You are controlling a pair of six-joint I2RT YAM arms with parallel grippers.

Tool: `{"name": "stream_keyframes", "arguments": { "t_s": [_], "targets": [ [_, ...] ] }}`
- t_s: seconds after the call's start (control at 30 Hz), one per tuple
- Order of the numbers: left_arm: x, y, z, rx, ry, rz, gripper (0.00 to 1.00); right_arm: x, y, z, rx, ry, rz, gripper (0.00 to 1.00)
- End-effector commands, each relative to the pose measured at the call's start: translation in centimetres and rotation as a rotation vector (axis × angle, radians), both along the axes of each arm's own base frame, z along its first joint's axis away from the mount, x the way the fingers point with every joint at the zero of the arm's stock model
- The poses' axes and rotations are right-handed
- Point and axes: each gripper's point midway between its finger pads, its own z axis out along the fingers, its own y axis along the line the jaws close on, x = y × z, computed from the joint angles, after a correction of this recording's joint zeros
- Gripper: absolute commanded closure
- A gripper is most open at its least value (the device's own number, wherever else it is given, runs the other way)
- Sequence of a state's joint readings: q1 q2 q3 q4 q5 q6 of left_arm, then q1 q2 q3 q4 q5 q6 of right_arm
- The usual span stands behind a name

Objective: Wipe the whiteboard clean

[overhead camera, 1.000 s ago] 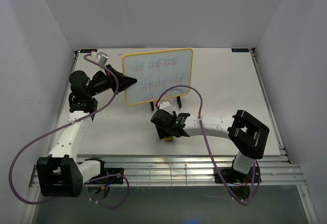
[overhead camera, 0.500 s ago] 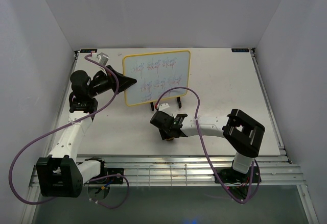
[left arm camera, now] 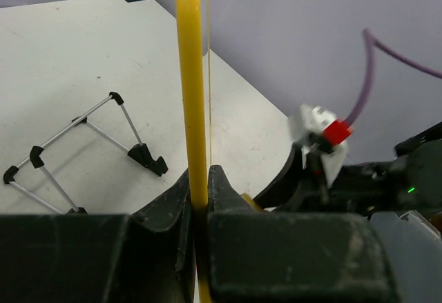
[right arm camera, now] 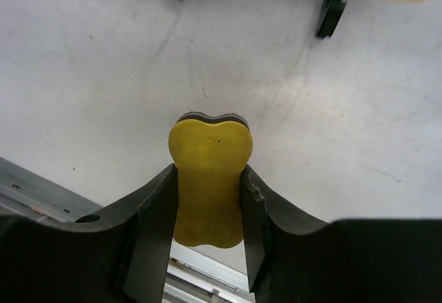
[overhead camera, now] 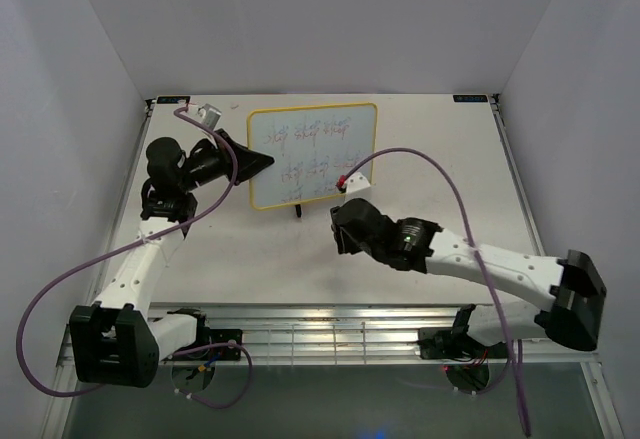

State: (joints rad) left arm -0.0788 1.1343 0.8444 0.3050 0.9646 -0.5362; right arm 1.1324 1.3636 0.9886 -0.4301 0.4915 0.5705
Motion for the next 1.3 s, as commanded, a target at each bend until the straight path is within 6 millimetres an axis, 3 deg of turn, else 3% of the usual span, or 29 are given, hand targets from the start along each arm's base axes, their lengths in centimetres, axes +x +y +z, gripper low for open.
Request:
{"name": "stream_keyframes", "arguments": {
  "t_s": [0.0,0.1,0.23,0.33,0.47,0.63,0.77,1.27],
  "targets": [
    [-1.1,-2.0,1.4,-0.024,-0.035,-0.047,1.0,1.1,-1.6,6.1,0.088,-0.156,0.036,0.56],
    [-1.8,-5.0,0.2,-0.025,0.007,-0.101,1.0,1.5,-0.6,12.0,0.167,-0.275,0.135,0.55],
    [-2.1,-7.9,-1.4,-0.024,0.07,-0.119,1.0,2.9,1.4,16.3,0.157,-0.388,0.221,0.55],
    [-2.3,-9.8,-2.4,-0.024,0.123,-0.142,1.0,4.1,3.0,18.1,0.136,-0.437,0.275,0.56],
    [-1.9,-10.6,-4.1,-0.042,0.228,-0.128,1.0,5.9,3.2,18.6,0.129,-0.443,0.281,0.56],
    [-2.7,-10.5,-7.2,-0.036,0.34,-0.134,1.0,7.4,1.7,16.4,0.144,-0.389,0.272,0.56],
    [-3.7,-10.1,-9.8,-0.024,0.398,-0.132,1.0,7.9,0.9,12.7,0.131,-0.327,0.287,0.55],
    [-6.8,-9.5,-16.5,-0.001,0.683,-0.15,1.0,7.5,5.1,6.1,0.192,-0.171,0.413,0.53]
  ]
}}
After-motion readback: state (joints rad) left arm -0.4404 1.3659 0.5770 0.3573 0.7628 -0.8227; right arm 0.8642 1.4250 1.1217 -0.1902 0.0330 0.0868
